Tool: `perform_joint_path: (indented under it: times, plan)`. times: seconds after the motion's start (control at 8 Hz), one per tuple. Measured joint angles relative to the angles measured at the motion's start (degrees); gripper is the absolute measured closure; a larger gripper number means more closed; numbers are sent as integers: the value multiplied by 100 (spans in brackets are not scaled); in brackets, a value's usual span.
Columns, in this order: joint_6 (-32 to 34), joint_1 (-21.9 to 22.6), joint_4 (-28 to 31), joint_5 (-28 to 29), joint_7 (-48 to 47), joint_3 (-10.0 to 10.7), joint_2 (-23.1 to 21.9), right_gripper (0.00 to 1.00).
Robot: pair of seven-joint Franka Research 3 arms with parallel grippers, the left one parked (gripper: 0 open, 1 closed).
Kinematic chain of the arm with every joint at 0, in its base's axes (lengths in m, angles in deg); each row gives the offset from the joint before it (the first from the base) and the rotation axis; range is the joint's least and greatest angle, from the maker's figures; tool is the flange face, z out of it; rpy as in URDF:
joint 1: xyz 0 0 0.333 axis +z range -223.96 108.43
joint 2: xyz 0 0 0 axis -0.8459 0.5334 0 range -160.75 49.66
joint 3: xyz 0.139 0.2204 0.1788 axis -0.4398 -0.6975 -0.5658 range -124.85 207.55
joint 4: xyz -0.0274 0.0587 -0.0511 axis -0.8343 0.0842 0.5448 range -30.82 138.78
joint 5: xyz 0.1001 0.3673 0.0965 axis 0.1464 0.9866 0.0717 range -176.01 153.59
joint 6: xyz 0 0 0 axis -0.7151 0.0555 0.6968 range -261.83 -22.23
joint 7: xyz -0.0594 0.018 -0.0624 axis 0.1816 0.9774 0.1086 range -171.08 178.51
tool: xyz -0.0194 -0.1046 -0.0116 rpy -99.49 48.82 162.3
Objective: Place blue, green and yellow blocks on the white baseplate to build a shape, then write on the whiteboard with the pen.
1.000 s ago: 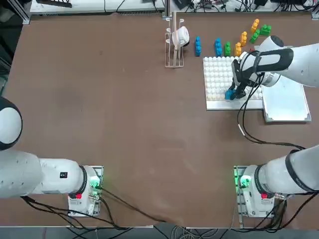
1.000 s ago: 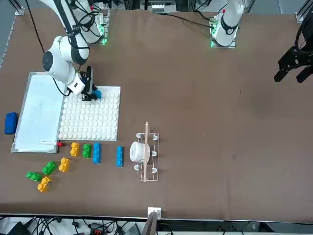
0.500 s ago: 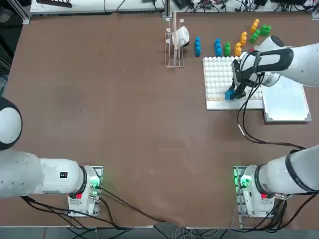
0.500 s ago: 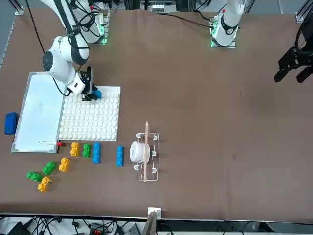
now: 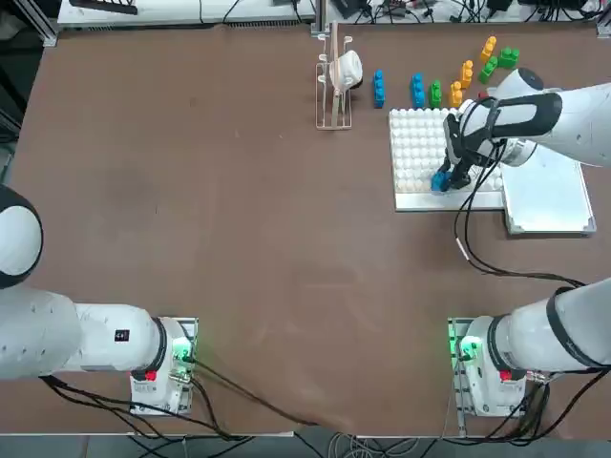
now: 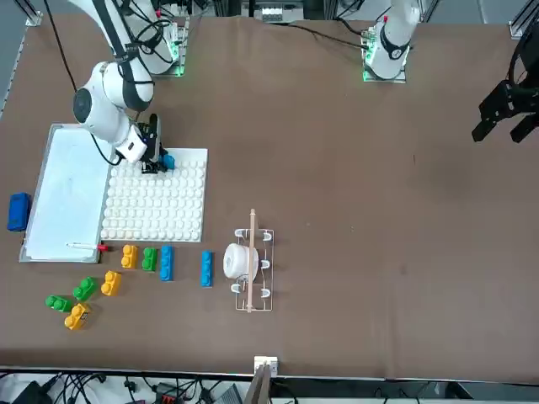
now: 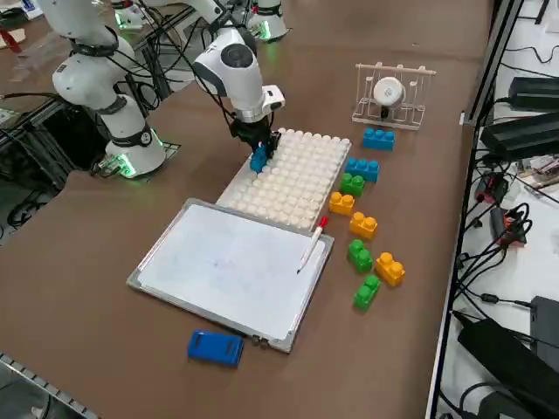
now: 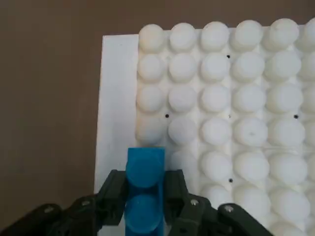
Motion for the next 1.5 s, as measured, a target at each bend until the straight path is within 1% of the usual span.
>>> perform_joint_path:
  times: [0.88,1.0,1.12,1.25,1.38,1.5]
  plan:
    - [-1,0,0,0,0,0,0,59]
    - [-6,0,-1,0,0,-1,4,57]
    - [-100,4,-15,2,0,-21,62,46]
    - [-133,5,-24,2,4,-23,76,42]
    - [-252,17,-54,2,7,-29,146,26]
    - [-355,39,-109,2,11,-36,237,5]
